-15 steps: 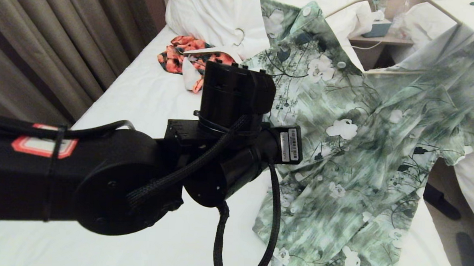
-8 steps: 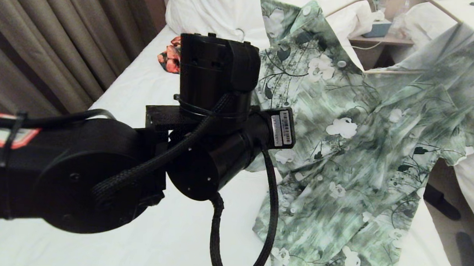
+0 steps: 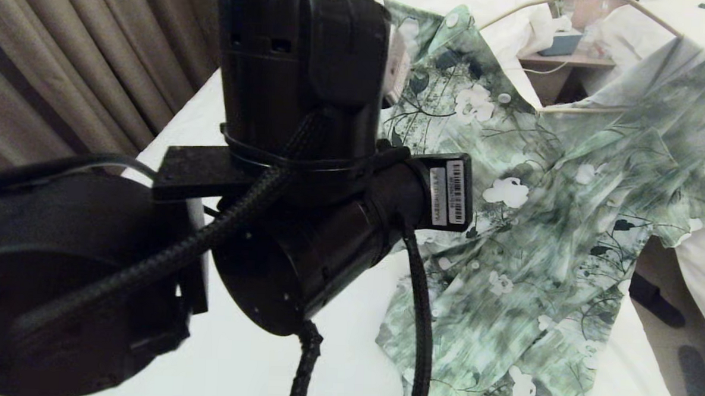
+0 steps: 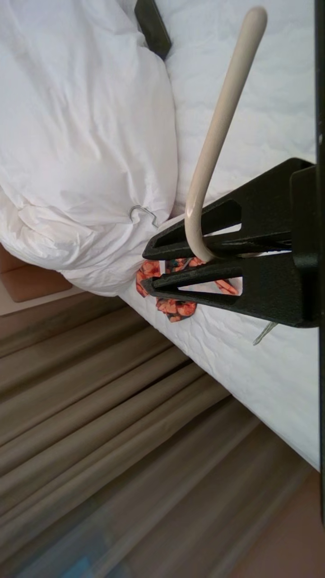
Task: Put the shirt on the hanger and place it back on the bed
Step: Take the clothes hanger out of the clothes
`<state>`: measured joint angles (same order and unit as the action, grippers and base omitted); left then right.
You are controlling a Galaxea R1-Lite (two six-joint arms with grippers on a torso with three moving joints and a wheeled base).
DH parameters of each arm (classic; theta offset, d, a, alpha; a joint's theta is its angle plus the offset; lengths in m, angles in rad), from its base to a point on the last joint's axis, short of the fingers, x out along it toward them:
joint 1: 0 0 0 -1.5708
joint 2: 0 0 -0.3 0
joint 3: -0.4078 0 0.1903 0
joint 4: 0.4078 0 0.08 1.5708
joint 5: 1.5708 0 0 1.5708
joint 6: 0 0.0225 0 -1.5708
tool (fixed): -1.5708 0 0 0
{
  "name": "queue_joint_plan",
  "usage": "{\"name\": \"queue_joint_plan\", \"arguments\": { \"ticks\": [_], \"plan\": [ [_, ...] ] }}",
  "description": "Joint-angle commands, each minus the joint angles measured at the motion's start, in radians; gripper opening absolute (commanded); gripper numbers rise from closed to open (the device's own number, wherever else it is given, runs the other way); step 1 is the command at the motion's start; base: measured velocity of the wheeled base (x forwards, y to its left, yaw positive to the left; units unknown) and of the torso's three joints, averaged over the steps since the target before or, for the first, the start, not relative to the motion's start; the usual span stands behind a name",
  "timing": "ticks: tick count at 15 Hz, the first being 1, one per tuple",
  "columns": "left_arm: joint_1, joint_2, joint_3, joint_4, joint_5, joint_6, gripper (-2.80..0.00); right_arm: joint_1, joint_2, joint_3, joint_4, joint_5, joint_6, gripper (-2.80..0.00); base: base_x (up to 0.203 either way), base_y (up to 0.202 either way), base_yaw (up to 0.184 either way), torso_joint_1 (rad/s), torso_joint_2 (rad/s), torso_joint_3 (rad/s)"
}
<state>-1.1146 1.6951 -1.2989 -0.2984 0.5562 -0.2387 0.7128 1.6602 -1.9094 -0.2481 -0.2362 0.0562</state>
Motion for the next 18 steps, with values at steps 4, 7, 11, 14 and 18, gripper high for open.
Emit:
{"name": "queue_joint_plan", "arguments": {
  "ticks": [4,7,11,14,18],
  "plan": [
    [-0.075,0.165,-0.174,-0.055,-0.001,0.104,-2.8,0.008,0.016,-0.024,0.002,0.0,0.001,-2.8,0.0,0.0,0.0,0.0,0.0,0.0],
    [-0.082,0.251,-0.263,-0.176,-0.012,0.268,-2.8,0.001,0.014,-0.034,0.004,0.001,0.004,-2.8,0.0,0.0,0.0,0.0,0.0,0.0],
    [-0.085,0.249,-0.151,-0.406,-0.203,0.391,-2.8,-0.01,0.003,-0.035,0.043,0.02,0.056,-2.8,0.0,0.0,0.0,0.0,0.0,0.0],
    [-0.016,0.281,-0.167,-0.425,-0.331,0.414,-2.8,-0.007,0.001,-0.036,0.062,0.021,0.061,-2.8,0.0,0.0,0.0,0.0,0.0,0.0],
    [0.02,0.315,-0.202,-0.43,-0.372,0.427,-2.8,-0.009,0.016,-0.04,0.068,0.074,0.098,-2.8,0.0,0.0,0.0,0.0,0.0,0.0]
  ]
}}
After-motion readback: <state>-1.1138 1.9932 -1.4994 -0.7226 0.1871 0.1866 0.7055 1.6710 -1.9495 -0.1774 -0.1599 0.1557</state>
